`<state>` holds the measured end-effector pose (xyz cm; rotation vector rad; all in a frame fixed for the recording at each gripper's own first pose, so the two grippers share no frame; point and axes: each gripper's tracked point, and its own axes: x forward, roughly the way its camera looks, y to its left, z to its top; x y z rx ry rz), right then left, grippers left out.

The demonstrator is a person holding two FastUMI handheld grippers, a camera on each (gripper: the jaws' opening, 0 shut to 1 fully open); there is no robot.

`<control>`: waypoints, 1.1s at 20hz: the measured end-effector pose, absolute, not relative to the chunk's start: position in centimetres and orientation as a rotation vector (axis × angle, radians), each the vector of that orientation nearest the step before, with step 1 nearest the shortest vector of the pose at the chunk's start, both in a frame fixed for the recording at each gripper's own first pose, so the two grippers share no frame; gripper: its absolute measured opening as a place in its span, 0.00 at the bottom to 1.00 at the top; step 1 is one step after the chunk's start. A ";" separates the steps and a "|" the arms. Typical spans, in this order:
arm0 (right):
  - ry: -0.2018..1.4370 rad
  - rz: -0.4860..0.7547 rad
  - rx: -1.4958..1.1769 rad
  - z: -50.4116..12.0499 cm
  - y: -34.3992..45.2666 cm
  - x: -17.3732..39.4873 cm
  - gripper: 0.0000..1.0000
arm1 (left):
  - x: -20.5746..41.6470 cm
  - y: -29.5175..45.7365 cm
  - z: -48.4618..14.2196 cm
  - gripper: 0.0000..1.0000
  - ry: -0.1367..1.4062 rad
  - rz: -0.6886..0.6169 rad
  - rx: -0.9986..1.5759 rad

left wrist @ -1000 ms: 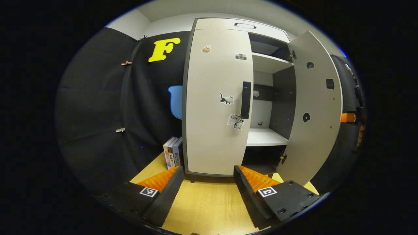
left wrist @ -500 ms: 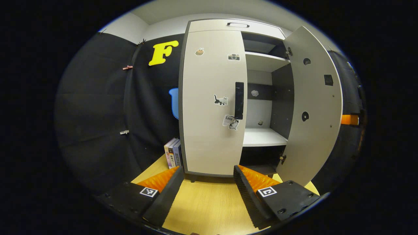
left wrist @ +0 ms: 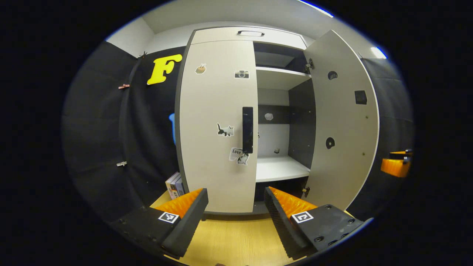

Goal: Open the right door of the double-door shoe cabinet with the right hand, and open the left door with the left hand.

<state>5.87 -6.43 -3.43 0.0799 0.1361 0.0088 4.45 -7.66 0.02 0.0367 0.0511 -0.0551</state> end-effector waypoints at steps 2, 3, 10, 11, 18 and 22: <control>0.134 -0.028 0.091 -3.7 -6.0 4.1 0.99 | 6.1 -7.9 1.2 0.95 0.036 -0.086 0.017; 0.135 -0.043 0.101 -4.0 -5.8 3.6 0.99 | 7.1 -8.1 1.8 0.95 0.033 -0.099 0.004; 0.156 -0.059 0.159 -5.9 -3.6 1.9 0.99 | 13.9 -9.0 5.5 0.95 0.001 -0.129 -0.054; 0.154 -0.057 0.164 -5.9 -3.3 2.0 1.00 | 14.7 -9.2 6.1 0.95 -0.008 -0.137 -0.056; 0.159 -0.005 0.164 -6.8 -2.1 3.0 0.99 | 20.7 -9.5 7.7 0.95 -0.021 -0.103 -0.020; 0.156 0.001 0.163 -6.7 -1.8 4.1 0.99 | 23.1 -9.7 8.4 0.94 -0.036 -0.086 0.023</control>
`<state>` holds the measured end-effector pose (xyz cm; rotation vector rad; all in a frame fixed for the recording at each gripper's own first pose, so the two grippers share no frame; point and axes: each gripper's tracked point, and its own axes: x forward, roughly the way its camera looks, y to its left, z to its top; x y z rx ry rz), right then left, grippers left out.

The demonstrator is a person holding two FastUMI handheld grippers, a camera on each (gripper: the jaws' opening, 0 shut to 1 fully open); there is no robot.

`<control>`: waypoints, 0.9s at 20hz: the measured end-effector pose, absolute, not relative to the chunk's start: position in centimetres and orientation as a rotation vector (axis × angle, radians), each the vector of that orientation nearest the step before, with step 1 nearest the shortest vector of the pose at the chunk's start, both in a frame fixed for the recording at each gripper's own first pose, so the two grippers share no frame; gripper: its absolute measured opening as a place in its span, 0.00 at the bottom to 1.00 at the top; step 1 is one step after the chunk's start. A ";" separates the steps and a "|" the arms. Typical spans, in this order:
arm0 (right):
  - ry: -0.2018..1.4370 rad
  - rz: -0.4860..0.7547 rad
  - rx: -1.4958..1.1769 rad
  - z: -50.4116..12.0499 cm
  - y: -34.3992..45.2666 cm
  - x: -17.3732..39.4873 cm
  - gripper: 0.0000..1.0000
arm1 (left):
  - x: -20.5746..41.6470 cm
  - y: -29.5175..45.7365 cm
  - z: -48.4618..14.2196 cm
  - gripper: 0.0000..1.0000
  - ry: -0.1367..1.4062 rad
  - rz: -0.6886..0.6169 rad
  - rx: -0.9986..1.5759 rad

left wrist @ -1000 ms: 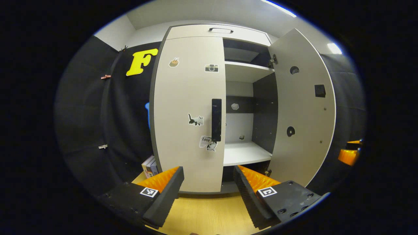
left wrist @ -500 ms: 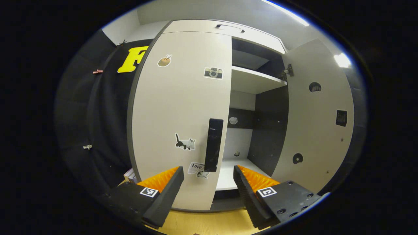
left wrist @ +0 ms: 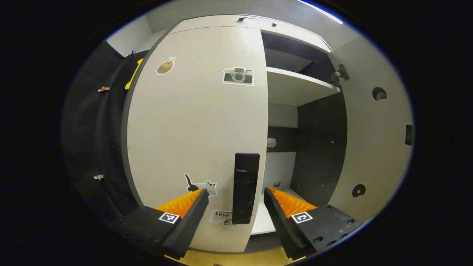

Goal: Open the right door of the double-door shoe cabinet with the right hand, and open the left door with the left hand.

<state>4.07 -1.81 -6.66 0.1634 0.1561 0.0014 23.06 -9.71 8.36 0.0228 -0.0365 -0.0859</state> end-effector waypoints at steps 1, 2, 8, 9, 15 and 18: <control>0.159 0.006 0.165 -6.8 -1.7 4.3 0.99 | 23.6 -9.8 8.2 0.91 -0.032 -0.083 0.029; 0.163 0.012 0.168 -7.0 -1.5 4.4 0.99 | 24.1 -10.0 7.9 0.90 -0.023 -0.082 0.029; 0.189 0.045 0.183 -7.9 -0.7 5.1 1.00 | 25.4 -9.9 7.1 0.66 0.007 -0.057 0.000; 0.192 0.048 0.190 -8.0 -0.6 5.3 1.00 | 25.2 -10.2 7.1 0.61 0.009 -0.068 0.010; 0.198 0.052 0.193 -8.4 -0.3 6.0 0.98 | 25.2 -10.8 7.1 0.28 -0.005 -0.088 0.014; 0.207 0.053 0.191 -8.7 -0.3 5.6 0.98 | 25.2 -10.8 7.0 0.16 0.003 -0.087 0.020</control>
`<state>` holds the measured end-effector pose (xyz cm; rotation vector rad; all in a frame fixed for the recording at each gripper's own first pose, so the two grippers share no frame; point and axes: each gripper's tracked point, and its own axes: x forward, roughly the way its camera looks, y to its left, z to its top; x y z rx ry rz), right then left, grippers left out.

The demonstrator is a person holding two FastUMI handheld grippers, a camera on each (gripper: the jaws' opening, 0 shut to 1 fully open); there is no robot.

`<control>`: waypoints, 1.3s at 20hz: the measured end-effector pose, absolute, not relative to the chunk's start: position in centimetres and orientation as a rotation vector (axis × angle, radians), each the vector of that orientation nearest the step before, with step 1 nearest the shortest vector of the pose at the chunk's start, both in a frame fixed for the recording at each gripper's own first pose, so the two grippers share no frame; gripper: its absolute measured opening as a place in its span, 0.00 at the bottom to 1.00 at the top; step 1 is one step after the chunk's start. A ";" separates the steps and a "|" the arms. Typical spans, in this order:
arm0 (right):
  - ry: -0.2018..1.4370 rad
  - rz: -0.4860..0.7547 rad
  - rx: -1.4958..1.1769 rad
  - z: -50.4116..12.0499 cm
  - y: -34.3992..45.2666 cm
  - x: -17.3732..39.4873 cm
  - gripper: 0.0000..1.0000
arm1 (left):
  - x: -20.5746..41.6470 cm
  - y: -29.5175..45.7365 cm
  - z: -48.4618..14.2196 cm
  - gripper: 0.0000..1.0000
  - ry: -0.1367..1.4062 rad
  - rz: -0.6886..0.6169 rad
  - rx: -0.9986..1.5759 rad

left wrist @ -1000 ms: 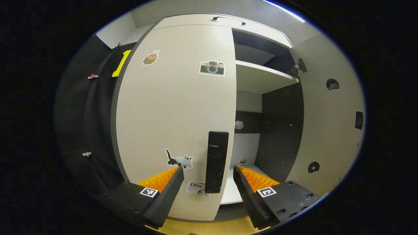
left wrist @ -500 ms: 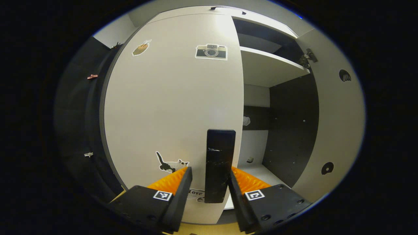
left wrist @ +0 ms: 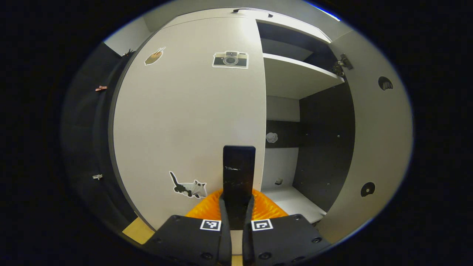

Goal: Open the right door of the double-door shoe cabinet with the right hand, and open the left door with the left hand.

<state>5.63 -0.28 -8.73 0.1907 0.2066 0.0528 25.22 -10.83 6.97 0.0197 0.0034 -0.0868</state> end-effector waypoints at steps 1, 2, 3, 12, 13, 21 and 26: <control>0.209 0.049 0.194 -8.7 -0.3 5.4 0.98 | 25.1 -10.8 7.0 0.10 0.003 -0.088 0.015; 0.206 0.043 0.197 -8.6 -0.5 5.2 0.98 | 25.0 -10.8 7.0 0.09 0.006 -0.087 0.010; 0.204 0.038 0.198 -8.4 -0.5 5.1 0.98 | 25.0 -10.7 7.0 0.09 0.006 -0.082 0.007; 0.228 0.048 0.167 -8.1 2.1 3.6 0.99 | 18.1 -8.5 6.6 0.09 0.008 -0.123 0.028; 0.224 0.050 0.167 -7.9 2.5 3.4 0.98 | 17.3 -7.8 6.6 0.08 0.008 -0.131 0.029; 0.174 0.068 0.128 -5.9 7.1 2.2 0.98 | 11.8 -4.2 6.5 0.08 -0.008 -0.159 0.009; 0.189 0.046 0.150 -6.5 8.5 1.5 0.98 | 9.6 -1.3 6.4 0.08 -0.037 -0.159 -0.018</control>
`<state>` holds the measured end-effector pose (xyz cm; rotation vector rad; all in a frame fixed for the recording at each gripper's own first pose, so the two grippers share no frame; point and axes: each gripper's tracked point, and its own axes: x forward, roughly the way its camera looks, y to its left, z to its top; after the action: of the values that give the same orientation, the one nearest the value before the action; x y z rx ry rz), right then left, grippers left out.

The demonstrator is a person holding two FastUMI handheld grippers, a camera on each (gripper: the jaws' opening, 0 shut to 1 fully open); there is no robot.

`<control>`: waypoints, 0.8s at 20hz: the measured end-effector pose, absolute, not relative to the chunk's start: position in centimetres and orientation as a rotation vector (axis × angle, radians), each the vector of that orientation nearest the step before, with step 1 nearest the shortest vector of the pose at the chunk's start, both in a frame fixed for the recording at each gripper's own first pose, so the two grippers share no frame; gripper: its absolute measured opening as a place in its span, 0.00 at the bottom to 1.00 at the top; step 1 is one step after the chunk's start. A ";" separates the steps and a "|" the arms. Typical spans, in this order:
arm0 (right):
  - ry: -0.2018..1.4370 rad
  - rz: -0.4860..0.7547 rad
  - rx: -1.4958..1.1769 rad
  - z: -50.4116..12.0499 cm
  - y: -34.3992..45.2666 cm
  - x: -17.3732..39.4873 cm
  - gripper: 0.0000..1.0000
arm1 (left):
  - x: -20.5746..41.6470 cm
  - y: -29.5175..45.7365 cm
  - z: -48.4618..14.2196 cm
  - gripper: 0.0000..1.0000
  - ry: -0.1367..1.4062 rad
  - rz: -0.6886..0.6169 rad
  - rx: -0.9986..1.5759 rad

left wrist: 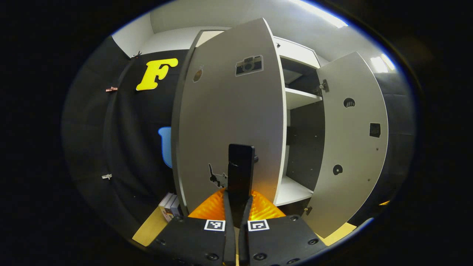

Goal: Open the right door of the double-door shoe cabinet with the right hand, and open the left door with the left hand.

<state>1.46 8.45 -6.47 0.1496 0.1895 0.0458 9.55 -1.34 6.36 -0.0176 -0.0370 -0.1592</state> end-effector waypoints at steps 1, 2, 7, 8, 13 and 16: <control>0.190 0.043 0.157 -6.5 8.6 1.4 0.98 | 9.2 -0.8 6.4 0.08 -0.040 -0.164 -0.031; 0.192 0.038 0.156 -6.6 8.6 1.6 0.98 | 8.9 -0.4 6.3 0.08 -0.039 -0.164 -0.038; 0.181 0.026 0.146 -6.1 9.2 1.4 0.98 | 7.7 2.0 6.3 0.09 -0.052 -0.134 -0.011; 0.184 0.028 0.143 -6.3 9.2 1.5 0.98 | 7.5 2.8 6.2 0.08 -0.052 -0.131 -0.009; 0.196 0.062 0.153 -6.4 11.9 0.7 0.99 | 6.7 5.3 6.2 0.07 -0.067 -0.128 0.009; 0.174 0.064 0.136 -5.6 12.2 0.9 0.98 | 6.4 7.5 6.3 0.07 -0.084 -0.104 -0.001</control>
<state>0.90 12.23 -5.61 0.1356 0.1737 0.0638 6.39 7.49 6.31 -0.0008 -0.0840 -0.1044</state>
